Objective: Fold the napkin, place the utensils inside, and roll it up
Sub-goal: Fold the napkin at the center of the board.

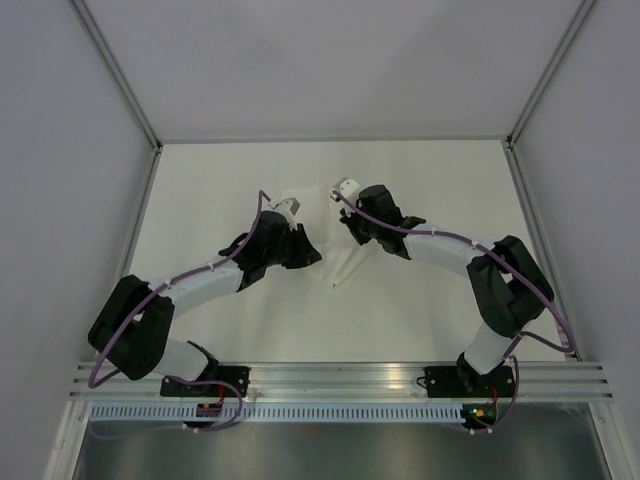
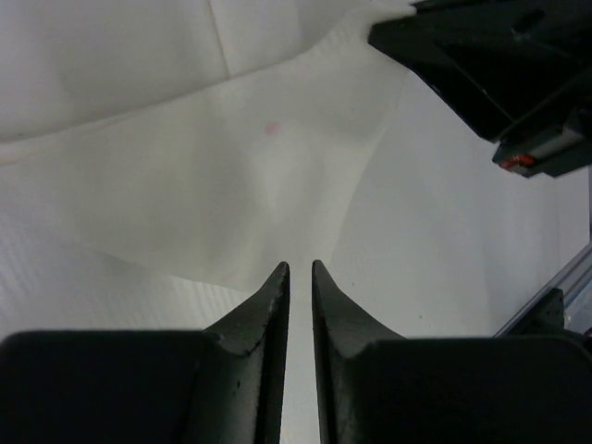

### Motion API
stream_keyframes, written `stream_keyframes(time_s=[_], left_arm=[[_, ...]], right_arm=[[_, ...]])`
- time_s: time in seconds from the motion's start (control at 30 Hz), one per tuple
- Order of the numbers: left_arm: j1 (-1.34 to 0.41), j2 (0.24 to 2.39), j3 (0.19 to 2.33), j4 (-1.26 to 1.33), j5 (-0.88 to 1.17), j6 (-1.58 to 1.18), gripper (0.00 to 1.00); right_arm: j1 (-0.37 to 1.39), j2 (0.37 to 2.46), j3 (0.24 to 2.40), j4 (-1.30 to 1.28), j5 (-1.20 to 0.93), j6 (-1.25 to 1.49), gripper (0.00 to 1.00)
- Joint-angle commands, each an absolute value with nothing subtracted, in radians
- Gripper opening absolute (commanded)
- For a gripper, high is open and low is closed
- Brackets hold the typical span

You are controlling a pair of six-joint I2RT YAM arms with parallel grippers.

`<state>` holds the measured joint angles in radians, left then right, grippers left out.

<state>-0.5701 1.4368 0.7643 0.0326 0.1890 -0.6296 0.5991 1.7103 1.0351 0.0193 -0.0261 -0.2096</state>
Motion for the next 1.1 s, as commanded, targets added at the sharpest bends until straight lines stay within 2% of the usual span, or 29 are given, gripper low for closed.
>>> stream_keyframes(time_s=[0.0,0.27,0.5,0.67,0.77,1.07], left_arm=[[-0.643,1.367,0.698,0.296,0.147,-0.693,0.20],[-0.747,1.388,0.578,0.498,0.048,-0.736,0.08],[-0.804,1.388,0.535,0.619,0.011,-0.730,0.02],[-0.830,1.304,0.428,0.713,-0.103,-0.744,0.02],[-0.831,1.165,0.335,0.787,-0.175,-0.745,0.02],[-0.831,1.023,0.353,0.601,-0.262,-0.677,0.02]], right_arm=[[0.600,1.680,1.091,0.009,-0.081,-0.169,0.00],[0.624,1.634,1.144,-0.040,-0.103,-0.132,0.00],[0.646,1.603,1.174,-0.083,-0.110,-0.103,0.01],[0.664,1.577,1.167,-0.090,-0.107,-0.095,0.00],[0.686,1.555,1.169,-0.097,-0.095,-0.084,0.01],[0.686,1.520,1.100,-0.078,-0.031,-0.115,0.00]])
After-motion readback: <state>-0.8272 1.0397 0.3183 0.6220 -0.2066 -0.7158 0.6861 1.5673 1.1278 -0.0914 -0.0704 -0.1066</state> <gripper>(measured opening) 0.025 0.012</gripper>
